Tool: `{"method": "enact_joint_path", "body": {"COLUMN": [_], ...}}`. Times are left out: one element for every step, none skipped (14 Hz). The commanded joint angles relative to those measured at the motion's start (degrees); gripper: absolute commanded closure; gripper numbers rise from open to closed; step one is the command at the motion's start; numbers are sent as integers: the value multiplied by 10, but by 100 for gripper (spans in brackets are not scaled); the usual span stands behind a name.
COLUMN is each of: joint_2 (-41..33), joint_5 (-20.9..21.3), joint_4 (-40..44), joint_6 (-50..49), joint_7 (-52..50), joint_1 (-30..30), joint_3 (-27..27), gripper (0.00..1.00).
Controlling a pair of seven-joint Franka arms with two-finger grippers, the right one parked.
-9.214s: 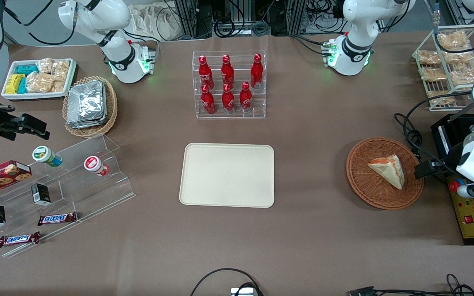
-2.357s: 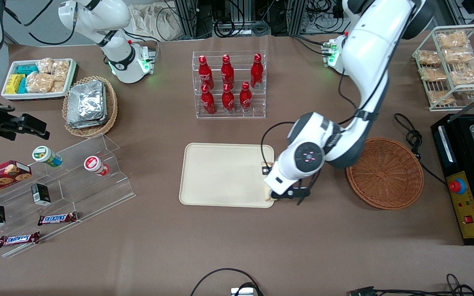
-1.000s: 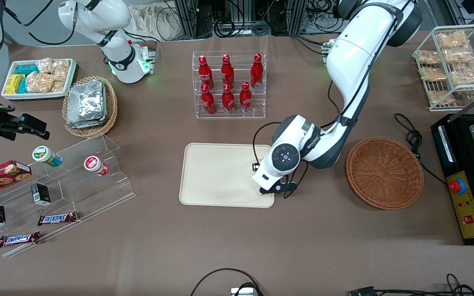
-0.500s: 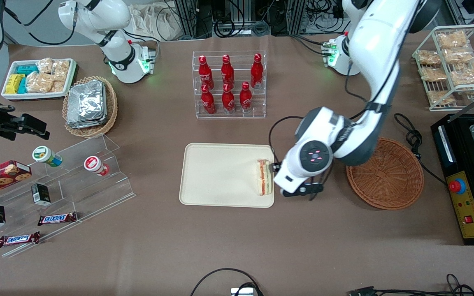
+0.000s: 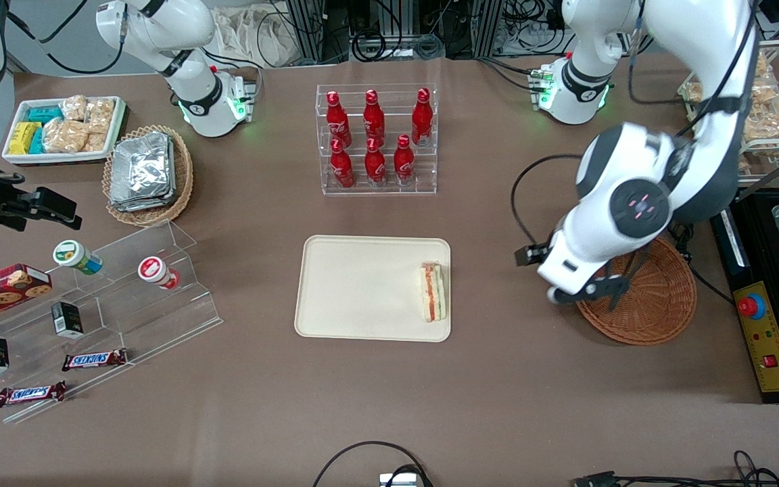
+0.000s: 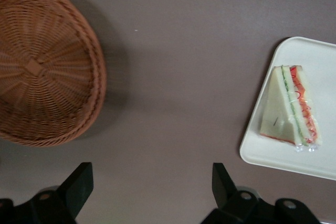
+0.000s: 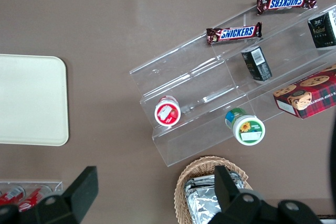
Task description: Place sandwich from basket to tray
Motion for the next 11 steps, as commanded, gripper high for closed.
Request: {"method": "enact_joint_path", "body": {"joint_2": [-56, -61, -68, -69, -67, -60, -48, -45, -40, -33, -28], "joint_5": [5, 5, 5, 5, 4, 4, 4, 5, 9, 15, 18], "joint_4": [-39, -39, -38, -33, -20, -4, 7, 23, 40, 54, 63], "joint_6": [-8, -11, -18, -24, -33, -36, -36, -35, -35, -35, -36], "joint_7": [53, 77, 92, 105, 111, 111, 114, 114, 115, 116, 118], "joint_1": [39, 62, 82, 102, 120, 131, 141, 148, 148, 150, 149], "joint_3": [0, 1, 1, 1, 1, 1, 1, 1, 0, 0, 0], "gripper": [0, 1, 2, 1, 0, 1, 1, 1, 1, 0, 0]}}
